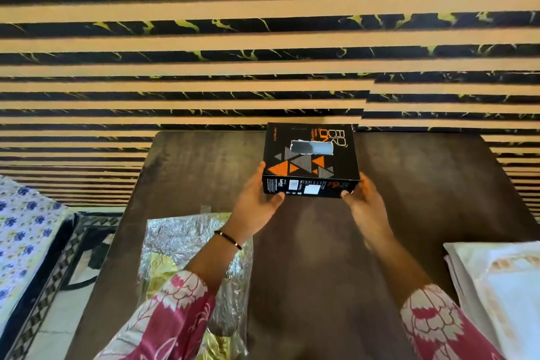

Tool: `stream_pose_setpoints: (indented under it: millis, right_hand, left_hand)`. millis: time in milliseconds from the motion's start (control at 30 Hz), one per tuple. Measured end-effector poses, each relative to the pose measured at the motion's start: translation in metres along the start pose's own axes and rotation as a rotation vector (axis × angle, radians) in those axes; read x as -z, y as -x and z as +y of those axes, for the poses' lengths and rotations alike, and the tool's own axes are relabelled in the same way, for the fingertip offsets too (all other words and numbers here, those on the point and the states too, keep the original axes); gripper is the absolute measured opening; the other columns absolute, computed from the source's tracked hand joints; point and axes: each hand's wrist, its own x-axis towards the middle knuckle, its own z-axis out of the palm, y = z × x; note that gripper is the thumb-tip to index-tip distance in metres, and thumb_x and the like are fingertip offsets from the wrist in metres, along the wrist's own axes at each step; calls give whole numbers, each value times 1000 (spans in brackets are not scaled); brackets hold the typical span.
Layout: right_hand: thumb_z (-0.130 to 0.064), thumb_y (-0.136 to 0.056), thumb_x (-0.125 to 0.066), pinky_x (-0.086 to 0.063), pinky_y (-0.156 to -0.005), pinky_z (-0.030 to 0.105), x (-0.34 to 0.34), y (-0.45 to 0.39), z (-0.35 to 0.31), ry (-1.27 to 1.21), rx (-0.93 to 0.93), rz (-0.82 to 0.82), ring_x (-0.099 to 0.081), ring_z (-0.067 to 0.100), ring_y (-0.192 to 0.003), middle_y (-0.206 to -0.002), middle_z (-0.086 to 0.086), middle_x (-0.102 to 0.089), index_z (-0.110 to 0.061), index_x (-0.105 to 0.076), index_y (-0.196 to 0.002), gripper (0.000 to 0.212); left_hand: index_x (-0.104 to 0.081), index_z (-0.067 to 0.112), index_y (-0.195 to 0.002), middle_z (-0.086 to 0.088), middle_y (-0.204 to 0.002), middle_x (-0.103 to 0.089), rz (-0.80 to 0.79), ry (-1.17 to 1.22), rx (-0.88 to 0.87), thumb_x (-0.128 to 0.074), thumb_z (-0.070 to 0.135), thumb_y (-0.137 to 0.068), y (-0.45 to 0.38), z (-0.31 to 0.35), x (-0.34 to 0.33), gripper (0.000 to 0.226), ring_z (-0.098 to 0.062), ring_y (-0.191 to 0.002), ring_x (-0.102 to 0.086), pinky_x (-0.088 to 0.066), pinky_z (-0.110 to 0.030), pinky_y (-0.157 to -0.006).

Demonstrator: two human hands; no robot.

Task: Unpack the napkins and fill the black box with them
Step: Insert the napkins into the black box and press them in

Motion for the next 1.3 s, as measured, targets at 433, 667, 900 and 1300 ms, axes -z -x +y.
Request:
stream_pose_setpoints:
  millis: [433, 667, 900, 1300]
  right_hand:
    - [1, -86, -56, -47, -92, 33, 44, 148, 73, 26, 13, 13, -61, 15, -96, -96, 3, -65, -14, -41, -133, 52]
    - [-5, -88, -56, -40, -95, 30, 66, 171, 75, 109, 1, 26, -53, 24, -118, -131, 8, -52, -8, -35, -137, 54]
    - [-15, -90, -52, -45, -94, 34, 67, 140, 61, 68, -15, -39, -59, 17, -105, -123, -1, -59, -18, -41, -134, 45]
    - [-10, -89, -53, -43, -96, 33, 97, 155, 83, 93, 58, -116, -57, 9, -102, -116, -3, -62, -23, -56, -116, 30]
  left_hand:
    - [-22, 24, -142, 10, -140, -33, -17, 39, -45, -61, 23, -86, 155, -13, -15, 68, -3, -126, -35, -29, -6, -97]
    - [-51, 27, -113, 14, -113, -53, 240, -41, -36, -52, 53, -76, 180, -22, -13, 45, -1, -107, -51, -43, -36, -98]
    - [-35, 10, -134, -3, -139, -36, 97, -277, -134, -58, 27, -87, 146, 18, -38, 56, -15, -120, -44, -37, -27, -101]
    - [-27, 15, -138, -12, -149, -22, 239, -623, -14, -48, 47, -84, 179, 40, -84, 66, -31, -142, -11, -9, -54, -113]
